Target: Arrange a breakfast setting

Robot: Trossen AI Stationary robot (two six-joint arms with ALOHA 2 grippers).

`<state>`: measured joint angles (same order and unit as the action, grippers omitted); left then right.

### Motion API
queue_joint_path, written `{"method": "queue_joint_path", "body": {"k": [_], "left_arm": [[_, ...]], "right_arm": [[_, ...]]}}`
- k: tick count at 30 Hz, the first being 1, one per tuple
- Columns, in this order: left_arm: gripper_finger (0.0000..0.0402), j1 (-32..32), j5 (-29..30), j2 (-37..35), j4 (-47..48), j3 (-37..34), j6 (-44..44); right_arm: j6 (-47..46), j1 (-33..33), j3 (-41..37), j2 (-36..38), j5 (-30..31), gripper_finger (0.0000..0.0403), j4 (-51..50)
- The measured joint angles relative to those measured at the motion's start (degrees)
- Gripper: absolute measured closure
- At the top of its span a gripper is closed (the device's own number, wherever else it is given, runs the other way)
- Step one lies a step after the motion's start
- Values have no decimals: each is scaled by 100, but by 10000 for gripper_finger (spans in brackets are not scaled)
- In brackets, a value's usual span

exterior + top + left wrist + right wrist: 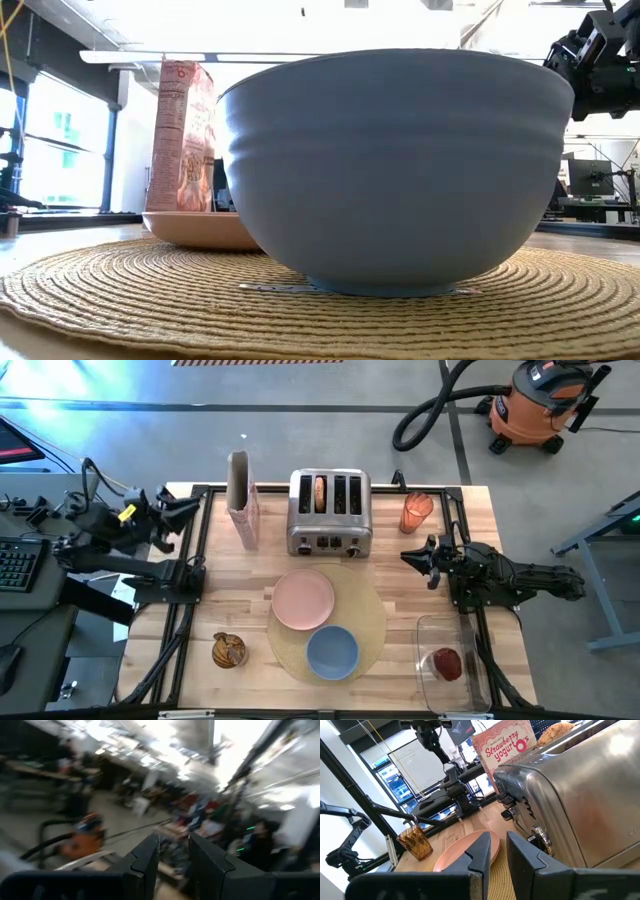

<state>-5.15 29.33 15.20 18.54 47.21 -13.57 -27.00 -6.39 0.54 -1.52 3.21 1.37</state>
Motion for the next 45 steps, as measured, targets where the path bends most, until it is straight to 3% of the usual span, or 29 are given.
{"method": "queue_joint_path", "body": {"k": [9,23,34,45], "left_arm": [[307,2,979,1053,1345,926,-401],[307,2,1042,2044,3581,976,-2571],[307,-8,1038,2439,3899,978,-3175],[307,-403,1097,2635,4724,978,-4266]], "right_arm": [[-1,1,-2,0,1,357,0],[0,2,0,0,0,357,0],[0,0,0,0,2,357,0],[-2,2,0,0,2,357,0]]}}
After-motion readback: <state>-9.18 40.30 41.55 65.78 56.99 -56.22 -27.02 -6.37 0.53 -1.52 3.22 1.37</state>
